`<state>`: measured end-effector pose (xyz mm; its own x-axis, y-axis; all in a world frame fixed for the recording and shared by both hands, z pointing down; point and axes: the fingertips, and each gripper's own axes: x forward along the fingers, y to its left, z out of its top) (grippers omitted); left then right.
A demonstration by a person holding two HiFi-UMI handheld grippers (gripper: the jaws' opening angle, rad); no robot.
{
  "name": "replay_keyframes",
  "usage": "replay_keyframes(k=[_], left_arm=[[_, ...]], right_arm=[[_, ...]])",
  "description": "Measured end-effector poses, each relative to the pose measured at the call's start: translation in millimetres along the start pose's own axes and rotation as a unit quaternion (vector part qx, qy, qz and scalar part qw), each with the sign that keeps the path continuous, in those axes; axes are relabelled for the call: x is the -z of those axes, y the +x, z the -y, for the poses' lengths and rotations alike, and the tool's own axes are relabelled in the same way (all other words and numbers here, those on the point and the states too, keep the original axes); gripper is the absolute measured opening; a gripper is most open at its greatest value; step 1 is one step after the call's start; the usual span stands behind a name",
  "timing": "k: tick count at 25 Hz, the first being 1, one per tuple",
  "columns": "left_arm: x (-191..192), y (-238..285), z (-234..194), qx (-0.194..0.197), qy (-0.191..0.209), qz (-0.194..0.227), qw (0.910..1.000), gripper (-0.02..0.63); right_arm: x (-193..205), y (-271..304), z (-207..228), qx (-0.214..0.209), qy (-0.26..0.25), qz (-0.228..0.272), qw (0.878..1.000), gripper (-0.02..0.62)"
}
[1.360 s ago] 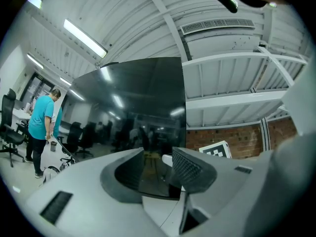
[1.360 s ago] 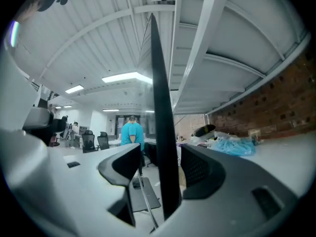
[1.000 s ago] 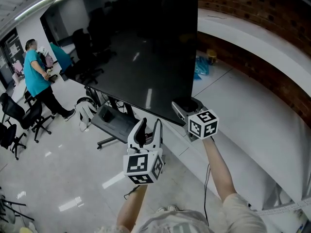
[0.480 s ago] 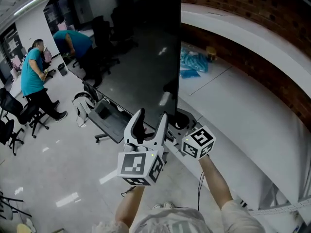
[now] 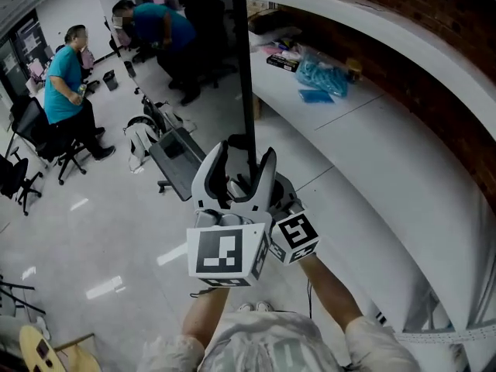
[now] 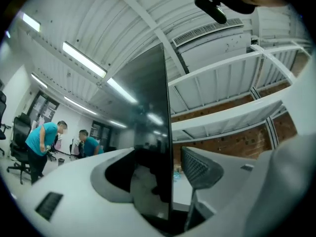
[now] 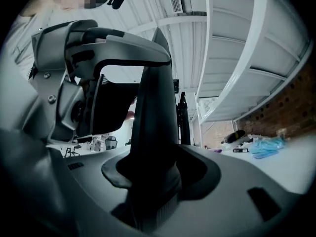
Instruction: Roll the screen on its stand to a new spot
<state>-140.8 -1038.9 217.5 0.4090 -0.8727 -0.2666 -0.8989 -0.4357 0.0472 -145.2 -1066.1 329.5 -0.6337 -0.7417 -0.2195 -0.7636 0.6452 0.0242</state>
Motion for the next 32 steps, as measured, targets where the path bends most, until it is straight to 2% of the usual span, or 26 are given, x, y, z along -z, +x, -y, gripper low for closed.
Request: replay_keyframes(k=[5, 8, 13, 25, 32], left_arm=[[-3.6, -6.9, -25.7, -0.030, 0.019, -0.019, 0.9992, 0.282], [-3.3, -8.2, -30.3, -0.029, 0.029, -0.027, 0.9988, 0.282], [-5.0, -3.3, -29.3, -0.027, 0.078, -0.043, 0.9957, 0.285], [-1.8, -5.4, -29.0, -0.039, 0.071, -0.038, 0.9960, 0.268], [-16.5, -34.5, -39.9, -0.022, 0.059, -0.031, 0.9975, 0.264]], right_arm=[[0.5, 2.5, -21.7, 0.012, -0.007, -0.001, 1.000, 0.207], [1.3, 3.6, -26.1, 0.018, -0.014, -0.005, 1.000, 0.207], [2.7, 4.6, -27.6, 0.027, -0.028, -0.016, 0.999, 0.206], [5.8, 2.2, -24.5, 0.032, -0.027, -0.010, 0.999, 0.201], [-5.3, 1.7, -60.7, 0.034, -0.034, -0.002, 0.999, 0.202]])
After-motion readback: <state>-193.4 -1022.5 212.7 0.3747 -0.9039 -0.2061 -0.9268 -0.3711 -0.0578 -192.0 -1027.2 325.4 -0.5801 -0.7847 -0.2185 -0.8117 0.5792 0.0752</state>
